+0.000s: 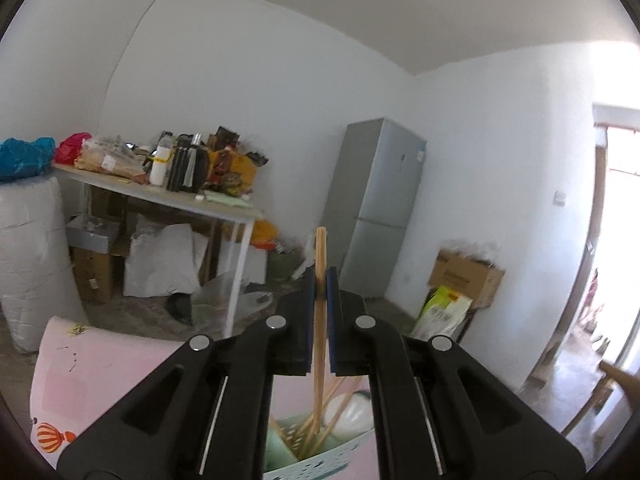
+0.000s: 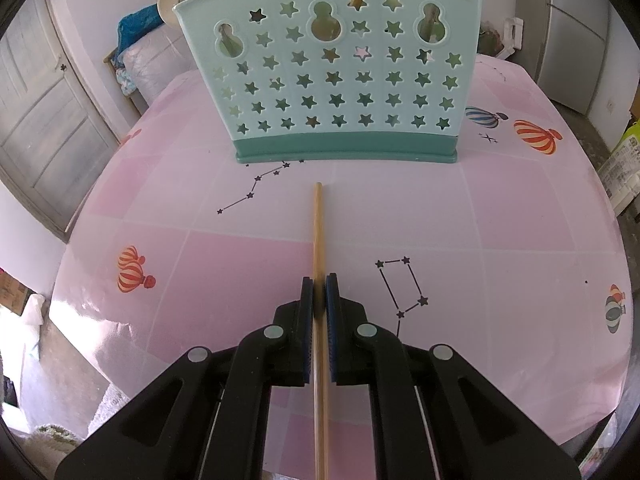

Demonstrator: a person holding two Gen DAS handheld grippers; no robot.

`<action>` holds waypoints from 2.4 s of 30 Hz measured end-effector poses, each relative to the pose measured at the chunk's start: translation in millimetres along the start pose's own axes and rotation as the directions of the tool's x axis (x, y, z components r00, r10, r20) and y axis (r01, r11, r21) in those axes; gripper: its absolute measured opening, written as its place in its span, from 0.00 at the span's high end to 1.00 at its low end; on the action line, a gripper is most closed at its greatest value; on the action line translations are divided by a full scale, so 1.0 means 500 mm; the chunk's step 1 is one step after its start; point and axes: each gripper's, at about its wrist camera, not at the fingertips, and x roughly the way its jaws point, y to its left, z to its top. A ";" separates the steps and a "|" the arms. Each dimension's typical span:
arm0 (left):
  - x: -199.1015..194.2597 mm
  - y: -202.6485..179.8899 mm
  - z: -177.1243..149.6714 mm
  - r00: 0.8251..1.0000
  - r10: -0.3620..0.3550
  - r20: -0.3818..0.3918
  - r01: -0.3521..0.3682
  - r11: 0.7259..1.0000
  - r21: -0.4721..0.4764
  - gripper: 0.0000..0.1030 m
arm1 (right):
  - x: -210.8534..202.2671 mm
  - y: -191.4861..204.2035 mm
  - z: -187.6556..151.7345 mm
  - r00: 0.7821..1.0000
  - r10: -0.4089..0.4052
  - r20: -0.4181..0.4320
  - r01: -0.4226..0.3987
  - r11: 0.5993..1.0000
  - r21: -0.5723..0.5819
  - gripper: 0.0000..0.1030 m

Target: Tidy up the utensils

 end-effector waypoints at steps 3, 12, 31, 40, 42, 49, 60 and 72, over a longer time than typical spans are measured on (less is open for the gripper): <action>0.025 0.005 -0.043 0.999 0.026 -0.040 -0.026 1.000 0.004 0.96 | 0.001 -0.001 0.002 1.000 0.002 0.000 -0.002 1.000 -0.001 0.94; 0.042 0.050 -0.175 0.974 0.017 -0.228 -0.031 0.998 -0.061 0.89 | 0.003 -0.008 0.008 1.000 0.019 -0.003 -0.019 1.000 0.018 0.93; -0.069 0.108 -0.300 0.944 0.074 -0.320 -0.097 0.994 -0.055 0.65 | 0.017 -0.007 0.043 0.999 0.025 -0.044 -0.025 1.000 0.005 0.83; -0.049 0.132 -0.472 0.789 0.233 -0.568 -0.227 0.970 0.083 0.63 | 0.056 0.023 0.091 0.998 -0.012 -0.063 0.007 0.996 -0.088 0.83; -0.048 0.139 -0.494 0.768 0.239 -0.595 -0.239 0.968 0.081 0.62 | 0.062 0.034 0.096 0.998 -0.032 -0.058 0.025 0.992 -0.120 0.83; -0.056 0.125 -0.525 0.758 0.261 -0.598 -0.240 0.964 0.116 0.51 | 0.045 0.021 0.109 0.999 -0.010 -0.035 0.008 0.997 -0.074 0.94; -0.040 0.109 -0.533 0.745 0.292 -0.599 -0.258 0.955 0.145 0.31 | -0.271 -0.032 0.163 0.901 -0.004 0.433 -0.023 0.998 0.055 0.94; -0.031 0.112 -0.544 0.726 0.309 -0.614 -0.279 0.949 0.149 0.23 | -0.464 -0.017 0.293 0.651 0.025 0.758 -0.043 0.999 0.005 0.94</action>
